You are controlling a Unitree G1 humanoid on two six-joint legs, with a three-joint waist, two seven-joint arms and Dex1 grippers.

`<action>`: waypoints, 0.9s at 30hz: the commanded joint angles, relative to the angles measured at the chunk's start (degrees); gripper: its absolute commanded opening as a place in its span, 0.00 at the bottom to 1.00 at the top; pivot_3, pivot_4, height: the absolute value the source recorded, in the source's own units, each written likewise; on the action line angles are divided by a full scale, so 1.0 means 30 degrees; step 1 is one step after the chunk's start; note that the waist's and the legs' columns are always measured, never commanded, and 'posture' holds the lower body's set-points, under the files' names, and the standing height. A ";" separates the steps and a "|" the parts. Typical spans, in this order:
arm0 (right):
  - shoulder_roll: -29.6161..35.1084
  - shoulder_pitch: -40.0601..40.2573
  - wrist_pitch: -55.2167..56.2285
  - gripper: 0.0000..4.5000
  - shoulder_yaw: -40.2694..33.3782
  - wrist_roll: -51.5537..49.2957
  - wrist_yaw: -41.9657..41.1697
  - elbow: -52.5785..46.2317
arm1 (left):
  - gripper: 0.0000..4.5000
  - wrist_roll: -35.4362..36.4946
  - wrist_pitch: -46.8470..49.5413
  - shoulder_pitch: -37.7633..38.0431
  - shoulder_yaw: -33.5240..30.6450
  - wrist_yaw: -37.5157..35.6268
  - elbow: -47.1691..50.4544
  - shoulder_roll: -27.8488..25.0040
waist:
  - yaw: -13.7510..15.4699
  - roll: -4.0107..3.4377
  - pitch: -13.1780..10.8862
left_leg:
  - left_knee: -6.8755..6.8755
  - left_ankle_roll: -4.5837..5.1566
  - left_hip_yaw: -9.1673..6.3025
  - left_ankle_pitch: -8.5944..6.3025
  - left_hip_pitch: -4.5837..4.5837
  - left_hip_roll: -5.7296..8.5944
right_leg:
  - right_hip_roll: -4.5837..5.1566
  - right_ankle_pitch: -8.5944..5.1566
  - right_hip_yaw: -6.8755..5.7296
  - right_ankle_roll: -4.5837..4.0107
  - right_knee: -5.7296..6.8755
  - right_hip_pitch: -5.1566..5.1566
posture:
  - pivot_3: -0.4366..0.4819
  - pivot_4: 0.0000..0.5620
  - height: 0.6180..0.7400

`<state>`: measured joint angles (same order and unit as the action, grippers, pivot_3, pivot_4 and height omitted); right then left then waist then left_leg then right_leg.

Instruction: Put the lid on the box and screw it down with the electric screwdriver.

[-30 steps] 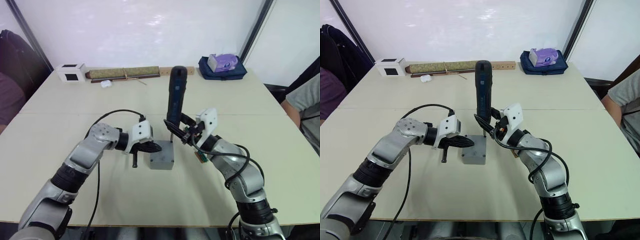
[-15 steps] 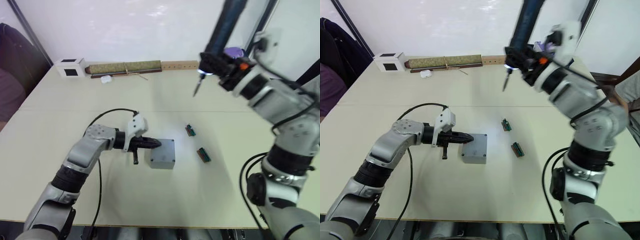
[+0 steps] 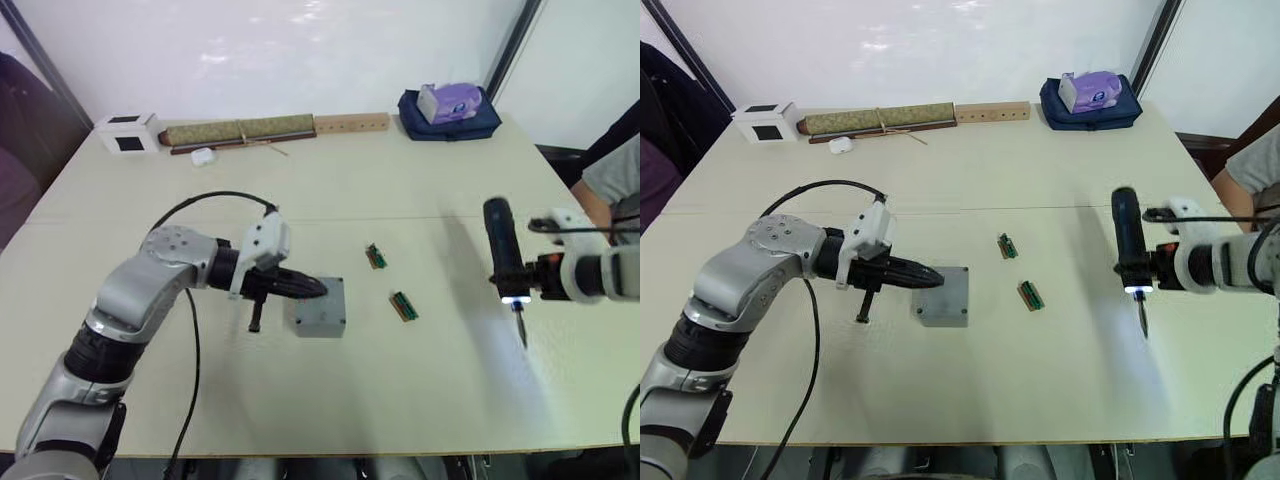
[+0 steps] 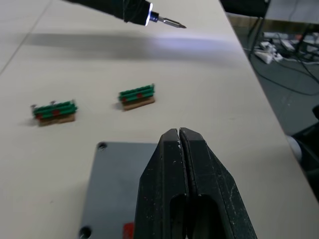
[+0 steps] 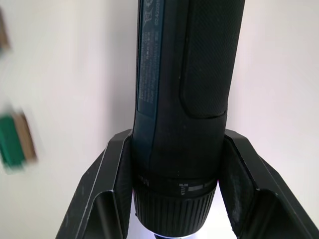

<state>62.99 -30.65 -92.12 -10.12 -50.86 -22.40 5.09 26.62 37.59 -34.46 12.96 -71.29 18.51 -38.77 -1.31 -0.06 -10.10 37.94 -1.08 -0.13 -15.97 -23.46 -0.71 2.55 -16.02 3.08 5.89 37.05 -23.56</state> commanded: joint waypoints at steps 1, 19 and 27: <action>0.0629 -0.0010 -0.0124 0.40 0.0455 0.0087 -0.1523 0.0114 | 0.00 -0.0158 -0.0388 -0.0067 0.0232 0.0327 0.0723 0.0054 | 0.0012 0.0030 -0.0018 | 0.0005 0.0000 -0.0003 0.0000 -0.0002 -0.0004 | -0.0011 0.0000 -0.0001 0.0000 0.0001 -0.0001 | 0.48 0.27 1.00; 0.0597 0.0226 0.2835 1.00 0.2946 0.3934 -0.3932 0.0055 | 0.00 -0.0429 -0.0649 0.0757 -0.0120 0.1592 -0.0181 -0.0076 | 0.0153 0.0064 -0.0046 | 0.0055 -0.0001 -0.0006 0.0001 -0.0009 0.0006 | 0.0011 0.0003 -0.0003 0.0009 0.0003 0.0020 | 0.48 0.27 1.00; 0.2592 -0.4696 0.7842 1.00 0.3122 0.5554 -0.7579 -0.0532 | 0.00 -0.0987 -0.1337 0.0128 -0.2334 0.1937 -0.3578 -0.1795 | 0.0066 -0.0056 -0.0121 | 0.0040 -0.0002 0.0035 0.0001 -0.0010 -0.0004 | -0.0003 0.0002 0.0011 0.0007 0.0049 -0.0046 | 0.48 0.27 1.00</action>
<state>70.88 -40.76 -71.16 1.41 -33.96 -42.74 5.81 24.18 35.29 -32.47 8.24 -65.73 9.16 -43.51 -1.11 -0.22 -10.47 38.04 -1.08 -0.05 -15.96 -23.49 -0.74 2.52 -16.02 3.09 5.90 37.20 -23.70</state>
